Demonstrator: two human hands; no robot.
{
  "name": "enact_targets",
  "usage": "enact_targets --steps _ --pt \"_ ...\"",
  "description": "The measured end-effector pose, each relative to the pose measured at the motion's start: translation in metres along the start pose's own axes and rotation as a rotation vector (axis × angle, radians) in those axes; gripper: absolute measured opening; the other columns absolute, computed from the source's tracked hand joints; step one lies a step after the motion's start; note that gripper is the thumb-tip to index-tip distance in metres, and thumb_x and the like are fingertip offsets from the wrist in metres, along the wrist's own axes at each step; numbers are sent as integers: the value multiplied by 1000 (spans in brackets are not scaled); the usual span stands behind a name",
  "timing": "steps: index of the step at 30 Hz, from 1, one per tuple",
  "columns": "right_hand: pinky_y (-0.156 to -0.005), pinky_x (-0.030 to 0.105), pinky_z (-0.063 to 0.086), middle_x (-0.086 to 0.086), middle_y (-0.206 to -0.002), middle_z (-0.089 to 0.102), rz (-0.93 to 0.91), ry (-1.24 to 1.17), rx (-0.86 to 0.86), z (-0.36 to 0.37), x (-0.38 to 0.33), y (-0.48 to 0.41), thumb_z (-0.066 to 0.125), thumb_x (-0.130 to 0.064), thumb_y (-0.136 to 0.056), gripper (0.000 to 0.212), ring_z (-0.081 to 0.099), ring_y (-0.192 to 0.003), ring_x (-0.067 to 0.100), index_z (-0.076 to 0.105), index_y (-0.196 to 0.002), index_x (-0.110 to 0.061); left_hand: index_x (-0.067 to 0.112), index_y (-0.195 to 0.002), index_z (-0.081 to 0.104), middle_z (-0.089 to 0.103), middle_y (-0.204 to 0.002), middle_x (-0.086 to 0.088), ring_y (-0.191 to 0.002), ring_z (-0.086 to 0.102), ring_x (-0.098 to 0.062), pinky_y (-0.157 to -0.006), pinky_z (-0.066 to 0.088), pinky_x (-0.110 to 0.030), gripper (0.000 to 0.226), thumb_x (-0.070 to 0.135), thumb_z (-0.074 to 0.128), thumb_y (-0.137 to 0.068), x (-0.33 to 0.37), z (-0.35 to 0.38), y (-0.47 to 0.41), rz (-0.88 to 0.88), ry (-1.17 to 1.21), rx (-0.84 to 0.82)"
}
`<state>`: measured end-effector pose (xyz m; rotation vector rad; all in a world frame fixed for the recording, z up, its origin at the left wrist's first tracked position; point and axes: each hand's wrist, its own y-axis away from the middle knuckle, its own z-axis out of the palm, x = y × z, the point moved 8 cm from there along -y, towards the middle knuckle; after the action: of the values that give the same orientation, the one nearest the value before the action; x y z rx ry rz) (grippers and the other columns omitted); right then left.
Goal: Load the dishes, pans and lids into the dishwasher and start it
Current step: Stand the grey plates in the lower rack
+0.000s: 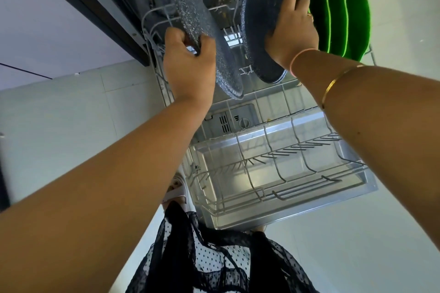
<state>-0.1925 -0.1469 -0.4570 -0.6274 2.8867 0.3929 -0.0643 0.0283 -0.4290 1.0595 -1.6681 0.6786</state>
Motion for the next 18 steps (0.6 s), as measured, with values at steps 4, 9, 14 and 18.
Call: enact_targets --steps 4,9,14,18 --pt "-95 43 43 19 -148 22 -17 -57 19 -4 3 3 54 -22 -90 79 39 -128 39 5 -150 -7 24 -67 32 36 -64 10 -52 39 2 -52 32 -11 37 9 61 -84 -3 8 -5 -46 59 -10" --pt "-102 43 38 17 -146 27 10 -90 55 -9 12 2 57 -26 -89 81 37 -129 38 8 -149 -6 23 -67 31 35 -64 9 -55 33 -3 -54 31 -12 37 9 62 -83 -6 20 -9 -50 73 -52" --pt "-99 44 40 14 -145 28 27 -101 81 -12 19 4 58 -28 -87 81 34 -130 37 10 -149 -8 24 -67 30 32 -63 10 -50 36 1 -53 31 -10 39 7 61 -84 -3 31 -10 -32 69 -65" --pt "-101 42 39 14 -144 31 -2 -35 125 -13 18 6 55 -34 -87 77 33 -131 34 15 -148 -8 24 -68 30 31 -64 9 -50 34 1 -52 30 -11 38 7 59 -85 -6 39 -13 -42 52 -80"
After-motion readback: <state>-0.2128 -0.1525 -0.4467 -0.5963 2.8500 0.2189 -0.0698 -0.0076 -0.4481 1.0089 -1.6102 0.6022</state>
